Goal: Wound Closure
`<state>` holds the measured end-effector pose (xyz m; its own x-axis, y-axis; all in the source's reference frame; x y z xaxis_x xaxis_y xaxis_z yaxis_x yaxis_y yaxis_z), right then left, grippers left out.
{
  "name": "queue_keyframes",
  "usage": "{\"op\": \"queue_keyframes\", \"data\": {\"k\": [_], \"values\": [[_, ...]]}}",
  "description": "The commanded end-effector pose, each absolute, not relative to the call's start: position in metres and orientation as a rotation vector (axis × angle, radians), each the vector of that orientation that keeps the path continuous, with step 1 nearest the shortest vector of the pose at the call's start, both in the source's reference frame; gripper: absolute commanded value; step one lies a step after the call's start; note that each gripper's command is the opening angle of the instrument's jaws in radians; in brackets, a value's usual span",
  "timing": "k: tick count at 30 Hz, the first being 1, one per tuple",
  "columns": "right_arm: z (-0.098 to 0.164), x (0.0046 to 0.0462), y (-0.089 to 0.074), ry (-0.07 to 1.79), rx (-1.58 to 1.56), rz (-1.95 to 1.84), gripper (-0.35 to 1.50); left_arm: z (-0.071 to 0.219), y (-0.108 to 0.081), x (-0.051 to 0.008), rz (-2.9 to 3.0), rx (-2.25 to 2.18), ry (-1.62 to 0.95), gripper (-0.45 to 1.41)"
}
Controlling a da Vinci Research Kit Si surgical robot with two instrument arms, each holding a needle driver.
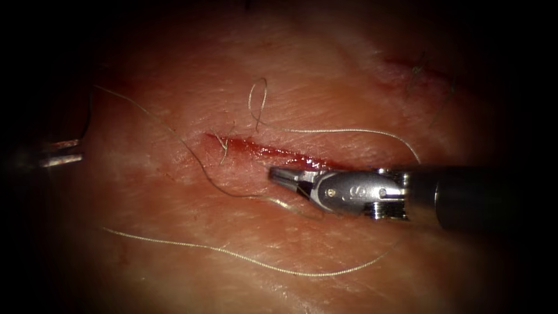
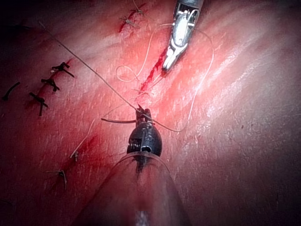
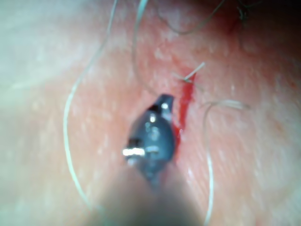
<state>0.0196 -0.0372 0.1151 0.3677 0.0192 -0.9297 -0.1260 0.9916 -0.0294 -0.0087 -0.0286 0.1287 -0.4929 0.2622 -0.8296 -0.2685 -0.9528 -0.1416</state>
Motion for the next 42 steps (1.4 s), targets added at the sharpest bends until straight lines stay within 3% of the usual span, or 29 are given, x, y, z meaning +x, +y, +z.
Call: {"op": "queue_keyframes", "data": {"k": [1, 3, 10, 27, 29, 31, 33, 37, 40, 42], "values": [[0.115, 0.0189, -0.039, 1.191, -0.1, 0.096, -0.35, 0.129, -0.029, -0.0092, 2.477, -1.376, 0.005, -0.45], [0.112, 0.0159, -0.042, 1.181, -0.111, 0.096, -0.35, 0.129, -0.029, -0.0093, 2.476, -1.384, -0.002, -0.45], [0.107, 0.0118, -0.047, 1.175, -0.125, 0.102, -0.35, 0.129, -0.03, -0.01, 2.467, -1.42, -0.025, -0.45], [0.103, 0.0119, -0.055, 1.18, -0.003, 0.047, -0.35, 0.128, -0.032, -0.0102, 2.467, -1.474, -0.049, -0.45], [0.103, 0.0115, -0.055, 1.18, 0.004, 0.054, 0.52, 0.129, -0.032, -0.0099, 2.469, -1.478, -0.05, -0.45], [0.103, 0.0106, -0.054, 1.18, 0.013, 0.053, 0.99, 0.129, -0.032, -0.0095, 2.47, -1.482, -0.053, -0.45], [0.103, 0.0087, -0.053, 1.185, 0.033, 0.059, 1.16, 0.129, -0.031, -0.0085, 2.474, -1.477, -0.048, -0.45], [0.104, 0.0068, -0.052, 1.191, 0.047, 0.058, 1.3, 0.129, -0.031, -0.0069, 2.482, -1.444, -0.017, -0.45], [0.104, 0.0052, -0.051, 1.195, 0.051, 0.051, 1.33, 0.129, -0.031, -0.0048, 2.487, -1.419, 0.01, -0.45], [0.105, 0.0043, -0.051, 1.203, 0.059, 0.04, 1.25, 0.129, -0.03, -0.0034, 2.485, -1.407, 0.026, -0.45]]}}
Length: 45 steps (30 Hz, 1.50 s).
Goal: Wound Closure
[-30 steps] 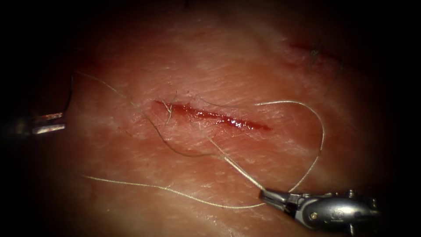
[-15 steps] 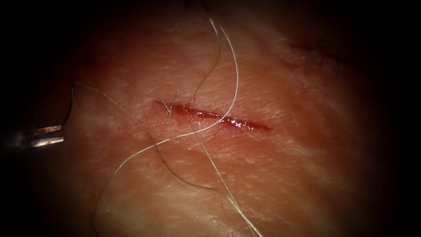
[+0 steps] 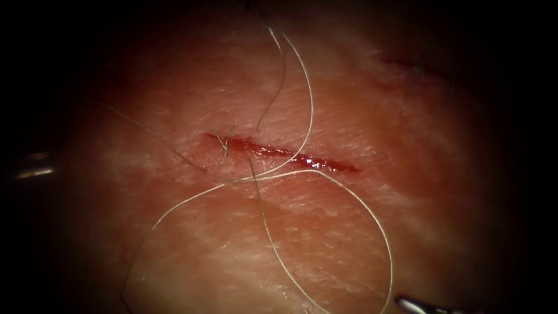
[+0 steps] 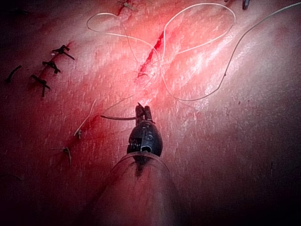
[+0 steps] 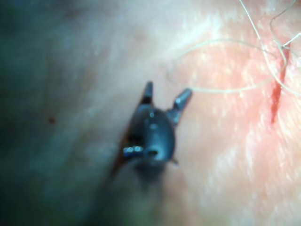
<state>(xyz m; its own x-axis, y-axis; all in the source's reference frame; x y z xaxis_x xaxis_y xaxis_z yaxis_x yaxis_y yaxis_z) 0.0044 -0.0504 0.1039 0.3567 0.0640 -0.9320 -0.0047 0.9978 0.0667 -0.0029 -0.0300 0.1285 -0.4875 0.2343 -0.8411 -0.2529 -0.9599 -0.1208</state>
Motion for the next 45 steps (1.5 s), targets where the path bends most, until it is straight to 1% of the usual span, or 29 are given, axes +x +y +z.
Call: {"op": "queue_keyframes", "data": {"k": [1, 6, 7, 8, 12, 14, 17, 18, 21, 23, 27, 34, 35, 36, 37, 38, 40, 41, 42, 45], "values": [[0.106, 0.0039, -0.051, 1.204, 0.06, 0.038, 1.2, 0.129, -0.03, -0.0029, 2.481, -1.405, 0.034, -0.45], [0.109, 0.004, -0.048, 1.155, 0.003, 0.09, 1.11, 0.129, -0.03, 0.0002, 2.455, -1.376, 0.072, -0.45], [0.109, 0.0041, -0.047, 1.152, -0.002, 0.097, 1.03, 0.129, -0.029, 0.0006, 2.453, -1.373, 0.076, -0.45], [0.11, 0.0043, -0.047, 1.15, -0.007, 0.104, 0.99, 0.129, -0.029, 0.001, 2.45, -1.37, 0.08, -0.45], [0.113, 0.0055, -0.044, 1.123, -0.023, 0.143, 0.98, 0.129, -0.03, 0.0021, 2.436, -1.346, 0.099, -0.45], [0.113, 0.0059, -0.043, 1.119, -0.026, 0.149, 0.98, 0.129, -0.03, 0.002, 2.434, -1.351, 0.094, -0.45], [0.113, 0.007, -0.042, 1.12, -0.046, 0.149, 0.86, 0.128, -0.03, 0.001, 2.429, -1.387, 0.06, -0.45], [0.114, 0.0074, -0.041, 1.118, -0.064, 0.135, 0.79, 0.128, -0.03, 0.0007, 2.425, -1.393, 0.058, -0.45], [0.115, 0.0079, -0.04, 1.106, -0.074, 0.131, 0.81, 0.128, -0.031, -0.0001, 2.422, -1.399, 0.05, -0.45], [0.116, 0.0082, -0.039, 1.101, -0.07, 0.124, 0.71, 0.128, -0.031, -0.0005, 2.421, -1.412, 0.039, -0.45], [0.116, 0.0087, -0.038, 1.102, -0.088, 0.108, 0.68, 0.127, -0.031, -0.001, 2.415, -1.454, 0.007, -0.45], [0.117, 0.0097, -0.036, 1.103, -0.117, 0.086, 0.68, 0.125, -0.033, -0.0043, 2.381, -1.658, -0.137, -0.45], [0.116, 0.0097, -0.035, 1.108, -0.122, 0.089, 0.68, 0.124, -0.034, -0.0059, 2.373, -1.728, -0.19, -0.45], [0.116, 0.0097, -0.035, 1.108, -0.122, 0.089, 0.68, 0.124, -0.034, -0.0059, 2.373, -1.728, -0.19, -0.45], [0.116, 0.01, -0.034, 1.115, -0.133, 0.089, 0.66, 0.123, -0.035, -0.0078, 2.365, -1.792, -0.237, -0.45], [0.116, 0.01, -0.034, 1.115, -0.133, 0.089, 0.66, 0.123, -0.035, -0.0078, 2.365, -1.792, -0.237, -0.45], [0.116, 0.0105, -0.034, 1.113, -0.135, 0.088, 0.66, 0.122, -0.036, -0.0096, 2.35, -1.84, -0.286, -0.45], [0.115, 0.0112, -0.034, 1.118, -0.145, 0.087, 0.66, 0.121, -0.036, -0.0114, 2.334, -1.893, -0.338, -0.45], [0.115, 0.0112, -0.034, 1.118, -0.145, 0.087, 0.66, 0.121, -0.036, -0.0114, 2.334, -1.893, -0.338, -0.45], [0.114, 0.0124, -0.034, 1.139, -0.155, 0.086, 0.64, 0.119, -0.038, -0.013, 2.3, -1.985, -0.444, -0.45]]}}
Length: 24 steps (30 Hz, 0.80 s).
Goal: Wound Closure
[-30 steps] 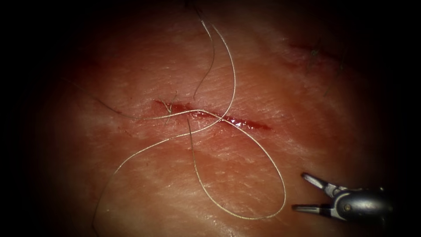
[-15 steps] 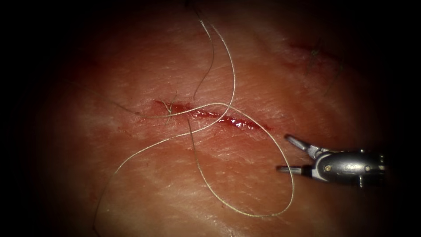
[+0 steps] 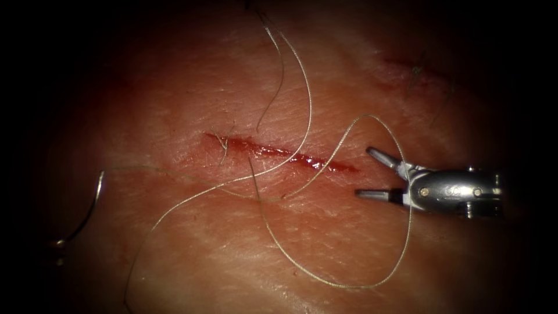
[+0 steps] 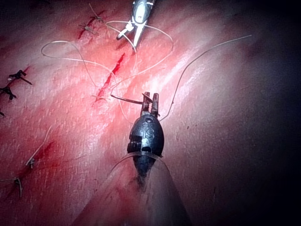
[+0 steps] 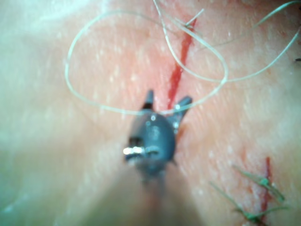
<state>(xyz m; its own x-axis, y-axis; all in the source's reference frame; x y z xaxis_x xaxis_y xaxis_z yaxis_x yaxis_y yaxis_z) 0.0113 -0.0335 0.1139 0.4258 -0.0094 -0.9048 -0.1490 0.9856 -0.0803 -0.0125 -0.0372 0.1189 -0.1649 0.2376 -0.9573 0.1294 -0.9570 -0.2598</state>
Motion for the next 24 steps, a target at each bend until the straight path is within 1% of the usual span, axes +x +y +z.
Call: {"op": "queue_keyframes", "data": {"k": [1, 3, 7, 10, 12, 13, 14, 15, 20, 24], "values": [[0.114, 0.0124, -0.034, 1.139, -0.155, 0.086, 0.64, 0.119, -0.038, -0.013, 2.3, -1.985, -0.444, -0.45], [0.113, 0.0131, -0.033, 1.15, -0.17, 0.086, 0.63, 0.119, -0.038, -0.013, 2.293, -1.99, -0.487, -0.45], [0.112, 0.0141, -0.033, 1.173, -0.167, 0.083, 0.58, 0.12, -0.038, -0.0129, 2.296, -1.978, -0.489, -0.45], [0.112, 0.0159, -0.033, 1.191, -0.156, 0.077, 0.58, 0.121, -0.038, -0.0135, 2.283, -1.962, -0.509, -0.45], [0.112, 0.018, -0.034, 1.209, -0.154, 0.068, 0.56, 0.123, -0.038, -0.0147, 2.274, -1.939, -0.517, -0.45], [0.112, 0.018, -0.034, 1.209, -0.154, 0.068, 0.56, 0.123, -0.038, -0.0147, 2.274, -1.939, -0.517, -0.45], [0.112, 0.0194, -0.034, 1.217, -0.154, 0.054, 0.54, 0.124, -0.039, -0.0156, 2.276, -1.936, -0.533, -0.45], [0.112, 0.0194, -0.034, 1.217, -0.154, 0.054, 0.54, 0.124, -0.039, -0.0156, 2.276, -1.936, -0.533, -0.45], [0.115, 0.0223, -0.033, 1.205, -0.157, 0.027, 0.52, 0.124, -0.039, -0.0171, 2.274, -1.949, -0.564, -0.45], [0.116, 0.0234, -0.033, 1.195, -0.158, 0.021, 0.52, 0.124, -0.039, -0.0172, 2.273, -1.957, -0.572, -0.45]]}}
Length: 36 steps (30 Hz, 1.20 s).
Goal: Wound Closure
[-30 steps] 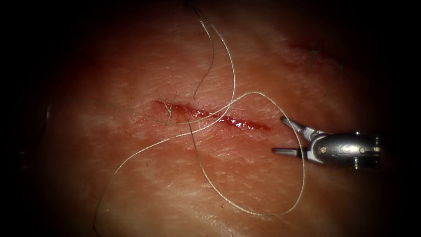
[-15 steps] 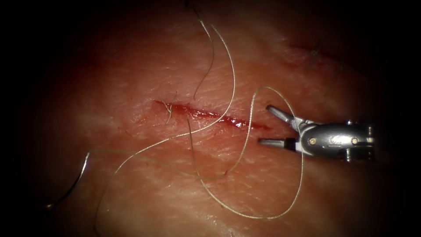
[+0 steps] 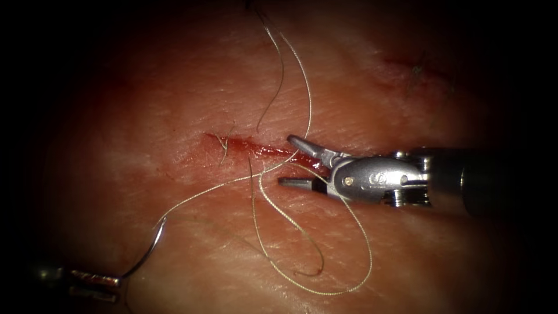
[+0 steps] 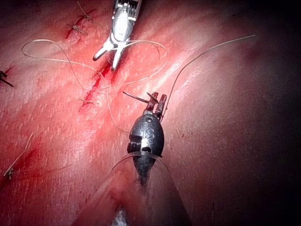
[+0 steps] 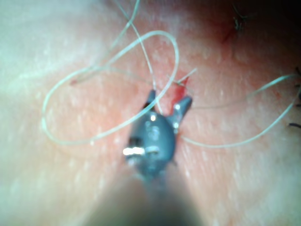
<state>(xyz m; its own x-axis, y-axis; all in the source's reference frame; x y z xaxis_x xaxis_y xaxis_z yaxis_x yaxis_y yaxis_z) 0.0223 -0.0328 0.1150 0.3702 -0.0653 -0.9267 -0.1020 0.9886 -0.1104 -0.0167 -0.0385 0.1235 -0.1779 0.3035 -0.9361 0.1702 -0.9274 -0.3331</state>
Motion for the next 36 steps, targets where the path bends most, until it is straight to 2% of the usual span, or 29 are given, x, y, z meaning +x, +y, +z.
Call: {"op": "queue_keyframes", "data": {"k": [1, 11, 36], "values": [[0.1162, 0.0237, -0.033, 1.192, -0.159, 0.018, 0.52, 0.1239, -0.0391, -0.0172, 2.272, -1.959, -0.575, -0.45], [0.1182, 0.0265, -0.0326, 1.175, -0.165, -0.005, 0.47, 0.124, -0.0391, -0.0171, 2.274, -1.966, -0.576, -0.45], [0.1213, 0.0273, -0.0343, 1.137, -0.155, -0.056, 0.44, 0.1244, -0.0389, -0.0165, 2.288, -1.942, -0.551, -0.45]]}}
